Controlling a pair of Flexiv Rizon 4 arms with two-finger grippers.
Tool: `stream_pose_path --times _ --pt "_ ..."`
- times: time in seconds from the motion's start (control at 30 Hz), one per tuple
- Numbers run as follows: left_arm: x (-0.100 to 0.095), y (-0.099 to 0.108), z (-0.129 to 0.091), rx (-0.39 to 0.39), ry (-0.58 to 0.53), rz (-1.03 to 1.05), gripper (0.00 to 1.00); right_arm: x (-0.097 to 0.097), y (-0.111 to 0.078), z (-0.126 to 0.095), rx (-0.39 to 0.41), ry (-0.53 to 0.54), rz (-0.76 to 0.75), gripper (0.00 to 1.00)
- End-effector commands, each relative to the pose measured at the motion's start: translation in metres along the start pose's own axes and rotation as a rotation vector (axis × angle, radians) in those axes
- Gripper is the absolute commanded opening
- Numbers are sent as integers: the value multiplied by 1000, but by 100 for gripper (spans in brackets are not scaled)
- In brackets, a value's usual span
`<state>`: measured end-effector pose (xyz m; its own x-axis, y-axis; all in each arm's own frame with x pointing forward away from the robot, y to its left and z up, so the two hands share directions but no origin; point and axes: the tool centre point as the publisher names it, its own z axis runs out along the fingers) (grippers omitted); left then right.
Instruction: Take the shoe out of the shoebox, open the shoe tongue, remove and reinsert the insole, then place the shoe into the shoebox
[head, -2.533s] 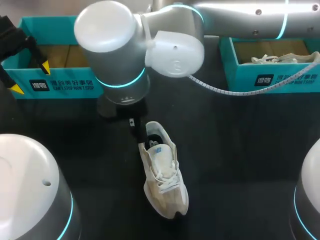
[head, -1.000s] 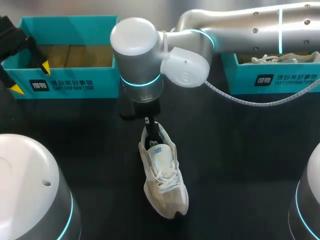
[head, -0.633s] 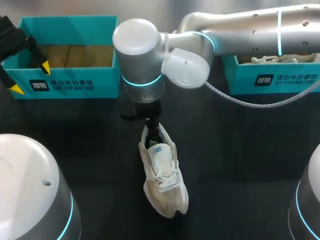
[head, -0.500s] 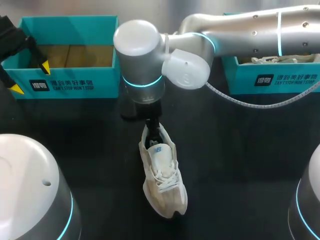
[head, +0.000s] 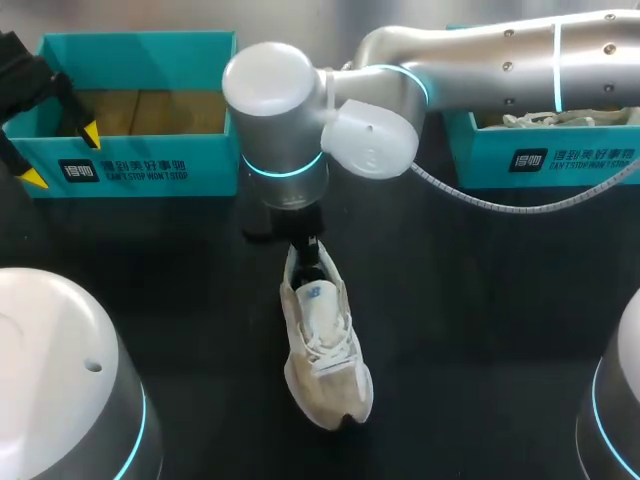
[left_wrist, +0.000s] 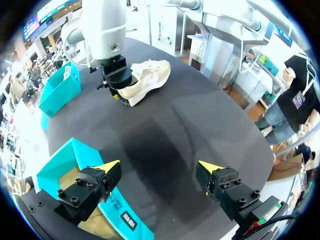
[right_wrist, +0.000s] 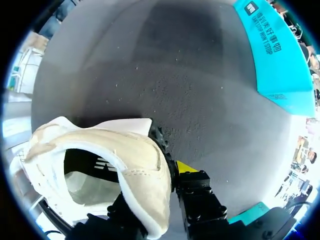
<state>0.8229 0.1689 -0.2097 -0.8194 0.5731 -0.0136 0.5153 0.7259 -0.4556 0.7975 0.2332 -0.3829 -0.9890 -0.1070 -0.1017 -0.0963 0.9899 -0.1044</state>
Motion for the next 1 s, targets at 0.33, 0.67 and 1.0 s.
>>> stream_pose_path --times 0.33,0.67,1.0 --pt "0 1 -1 -1 4 1 100 -16 -33 -88 65 -60 55 0" --pt "0 1 -1 -1 4 1 100 -51 -73 -164 135 -126 143 0" --pt "0 1 -1 -1 4 1 100 -53 -75 -169 145 -124 165 0"
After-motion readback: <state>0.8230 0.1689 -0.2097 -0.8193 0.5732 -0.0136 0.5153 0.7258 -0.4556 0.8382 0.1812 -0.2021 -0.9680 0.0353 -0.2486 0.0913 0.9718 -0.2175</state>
